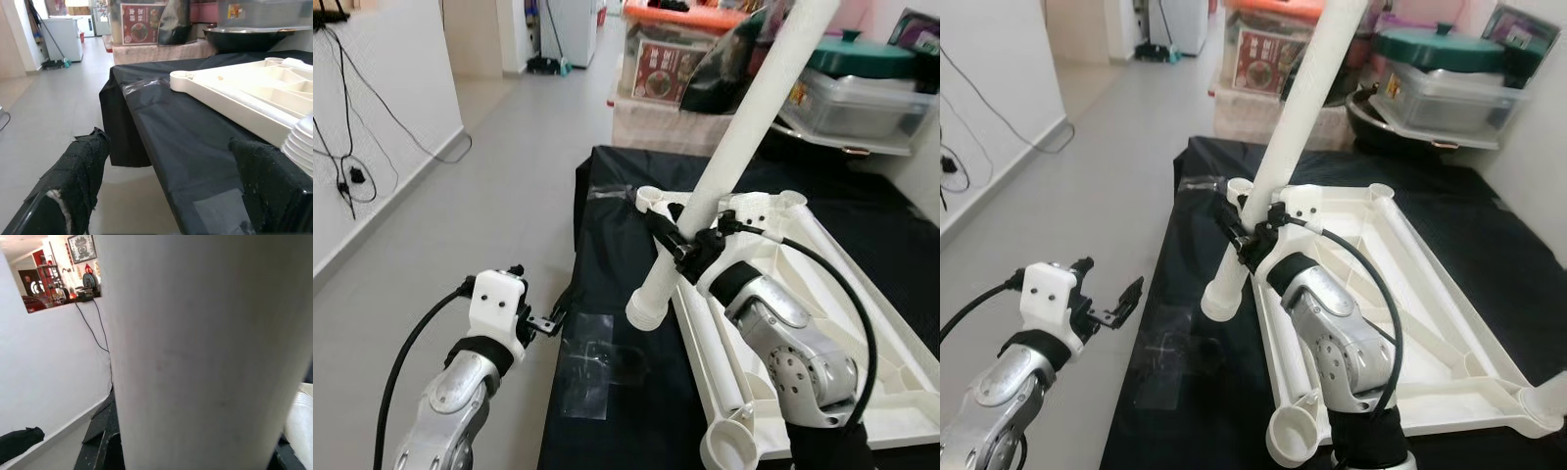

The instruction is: Building children table

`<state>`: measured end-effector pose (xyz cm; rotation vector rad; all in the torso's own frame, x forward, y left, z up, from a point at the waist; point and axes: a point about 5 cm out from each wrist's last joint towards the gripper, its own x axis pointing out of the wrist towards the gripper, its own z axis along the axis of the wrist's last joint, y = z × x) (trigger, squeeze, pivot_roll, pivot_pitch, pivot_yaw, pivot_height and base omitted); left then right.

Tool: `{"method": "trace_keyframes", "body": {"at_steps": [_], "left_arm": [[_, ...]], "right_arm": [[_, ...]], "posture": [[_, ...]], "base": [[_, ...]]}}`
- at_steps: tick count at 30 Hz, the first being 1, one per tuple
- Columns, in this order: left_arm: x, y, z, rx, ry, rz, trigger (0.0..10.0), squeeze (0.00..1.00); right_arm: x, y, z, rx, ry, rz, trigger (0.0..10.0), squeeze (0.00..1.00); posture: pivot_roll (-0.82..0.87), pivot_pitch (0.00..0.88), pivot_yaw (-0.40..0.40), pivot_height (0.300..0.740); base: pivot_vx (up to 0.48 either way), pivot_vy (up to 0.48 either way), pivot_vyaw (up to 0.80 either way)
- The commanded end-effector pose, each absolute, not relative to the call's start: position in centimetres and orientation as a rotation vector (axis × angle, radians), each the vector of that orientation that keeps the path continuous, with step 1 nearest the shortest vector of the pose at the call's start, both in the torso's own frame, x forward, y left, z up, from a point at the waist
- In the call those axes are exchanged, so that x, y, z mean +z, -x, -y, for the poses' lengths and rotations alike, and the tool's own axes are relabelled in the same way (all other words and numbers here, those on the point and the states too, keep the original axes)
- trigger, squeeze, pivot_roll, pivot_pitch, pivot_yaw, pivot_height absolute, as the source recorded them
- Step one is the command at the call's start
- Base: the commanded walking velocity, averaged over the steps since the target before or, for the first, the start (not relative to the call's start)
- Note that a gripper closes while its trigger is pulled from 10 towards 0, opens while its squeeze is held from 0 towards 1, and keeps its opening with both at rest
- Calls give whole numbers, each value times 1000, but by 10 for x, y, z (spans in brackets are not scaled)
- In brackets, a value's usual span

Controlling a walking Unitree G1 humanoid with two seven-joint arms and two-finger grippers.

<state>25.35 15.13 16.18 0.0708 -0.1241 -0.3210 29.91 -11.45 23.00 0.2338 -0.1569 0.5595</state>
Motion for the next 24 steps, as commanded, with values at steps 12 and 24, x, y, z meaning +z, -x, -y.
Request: {"method": "trace_keyframes", "body": {"at_steps": [12, 24], "left_arm": [[158, -251, -146, -350, -41, 105, 10000, 0], [161, -252, -146, -343, -16, 120, 10000, 0]], "right_arm": [[252, -302, 122, 548, -259, 256, 10000, 0], [252, -303, 124, 540, -257, 256, 10000, 0]], "posture": [[86, 0, -103, 740], [88, 0, -111, 740]], "base": [[-219, 0, 0], [-286, 0, 0]]}}
